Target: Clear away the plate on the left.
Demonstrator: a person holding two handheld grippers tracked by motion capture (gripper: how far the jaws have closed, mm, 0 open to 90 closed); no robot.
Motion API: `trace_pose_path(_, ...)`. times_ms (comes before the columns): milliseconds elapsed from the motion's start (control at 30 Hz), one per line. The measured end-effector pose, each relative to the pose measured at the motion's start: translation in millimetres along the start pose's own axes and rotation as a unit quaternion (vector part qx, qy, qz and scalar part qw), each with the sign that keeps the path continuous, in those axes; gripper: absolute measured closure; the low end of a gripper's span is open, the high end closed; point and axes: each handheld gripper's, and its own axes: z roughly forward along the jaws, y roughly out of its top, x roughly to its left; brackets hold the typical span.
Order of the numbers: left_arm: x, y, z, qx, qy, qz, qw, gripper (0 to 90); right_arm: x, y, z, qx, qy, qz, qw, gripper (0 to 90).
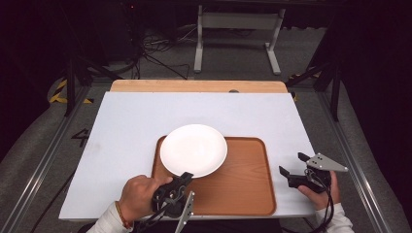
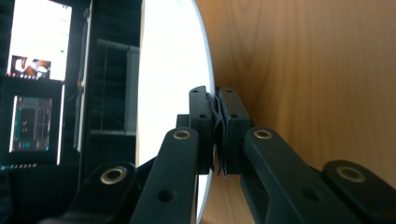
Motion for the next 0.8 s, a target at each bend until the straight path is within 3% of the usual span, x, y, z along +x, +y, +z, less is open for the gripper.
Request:
trace_pose_path(167, -3.8, 5.3, 2.3, -0.021, -0.022, -0.004, 0.9995, 86.3, 0.6, -0.2, -1.8, -0.004, -0.001, -0.003, 1.0000, 11.0)
trace_pose_path(400, -15.3, 12.8, 9.3, -0.028, -0.045, 0.014, 0.9985, 85.5, -0.6, -1.0, -3.3, -0.005, -0.004, -0.001, 1.0000, 11.2)
trace_pose_path(800, -27.4, 14.8, 20.9, -0.033, -0.072, 0.018, 0.9967, 87.0, -1.6, -2.8, -1.5, -0.001, -0.002, -0.002, 1.0000, 11.3)
